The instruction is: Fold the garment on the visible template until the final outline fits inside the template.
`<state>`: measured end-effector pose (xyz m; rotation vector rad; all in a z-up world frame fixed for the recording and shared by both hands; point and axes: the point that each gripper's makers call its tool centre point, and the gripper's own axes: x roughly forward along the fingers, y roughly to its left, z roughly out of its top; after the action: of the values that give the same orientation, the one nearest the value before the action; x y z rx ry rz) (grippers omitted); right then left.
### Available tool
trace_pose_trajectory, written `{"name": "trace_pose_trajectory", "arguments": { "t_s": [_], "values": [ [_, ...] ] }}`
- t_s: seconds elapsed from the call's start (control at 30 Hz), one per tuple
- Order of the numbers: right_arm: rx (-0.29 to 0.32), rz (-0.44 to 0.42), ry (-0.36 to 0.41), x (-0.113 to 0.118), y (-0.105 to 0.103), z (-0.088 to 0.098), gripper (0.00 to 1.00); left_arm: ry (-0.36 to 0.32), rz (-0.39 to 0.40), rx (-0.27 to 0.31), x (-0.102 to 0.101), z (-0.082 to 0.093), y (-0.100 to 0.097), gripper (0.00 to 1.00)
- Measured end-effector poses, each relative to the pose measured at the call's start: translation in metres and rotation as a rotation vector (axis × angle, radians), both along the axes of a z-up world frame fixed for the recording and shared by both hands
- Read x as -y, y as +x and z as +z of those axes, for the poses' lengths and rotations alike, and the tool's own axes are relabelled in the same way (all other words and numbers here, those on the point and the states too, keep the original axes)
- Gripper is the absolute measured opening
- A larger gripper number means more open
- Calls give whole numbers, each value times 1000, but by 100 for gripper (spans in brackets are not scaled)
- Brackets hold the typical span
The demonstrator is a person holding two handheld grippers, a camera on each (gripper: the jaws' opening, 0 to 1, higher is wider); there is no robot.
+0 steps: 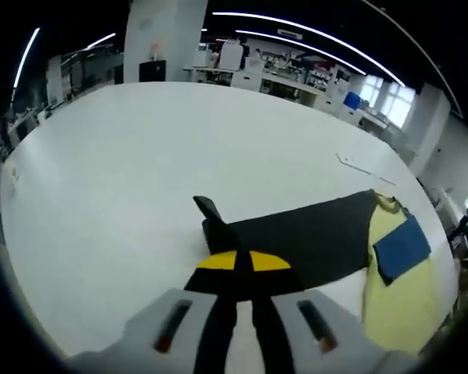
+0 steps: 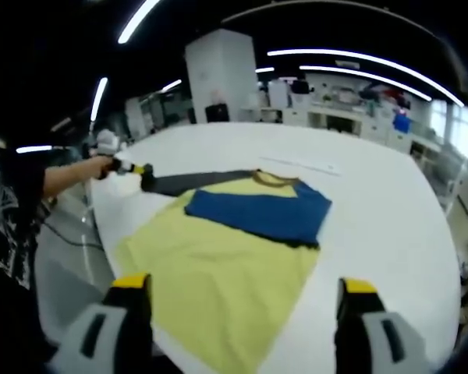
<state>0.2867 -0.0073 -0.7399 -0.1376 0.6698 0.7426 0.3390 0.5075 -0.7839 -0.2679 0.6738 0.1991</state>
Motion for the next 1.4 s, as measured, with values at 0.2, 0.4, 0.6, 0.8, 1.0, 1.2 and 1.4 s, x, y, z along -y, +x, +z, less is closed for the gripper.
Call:
{"name": "trace_pose_trajectory", "arguments": {
  "t_s": [0.2,0.4,0.6,0.8,1.0,1.2,1.4],
  "values": [
    [2,1,6,-1,-3,1,99,-7,-34,14,16,6,8,1],
    [-1,2,13,-2,-9,-1,99,-17,-62,26,28,10,15,1],
    [-7,6,22,-4,-15,-3,99,-30,-89,35,42,13,23,1],
    [-2,19,21,-4,-18,-2,99,-37,-121,43,58,16,29,1],
    [1,32,20,-3,-19,-1,99,-40,-154,42,69,17,34,1],
    [-6,36,15,-2,-23,-4,99,-40,-174,45,76,20,37,1],
    [-6,46,19,-5,-24,-5,99,-59,-182,49,88,21,42,1]
  ]
}}
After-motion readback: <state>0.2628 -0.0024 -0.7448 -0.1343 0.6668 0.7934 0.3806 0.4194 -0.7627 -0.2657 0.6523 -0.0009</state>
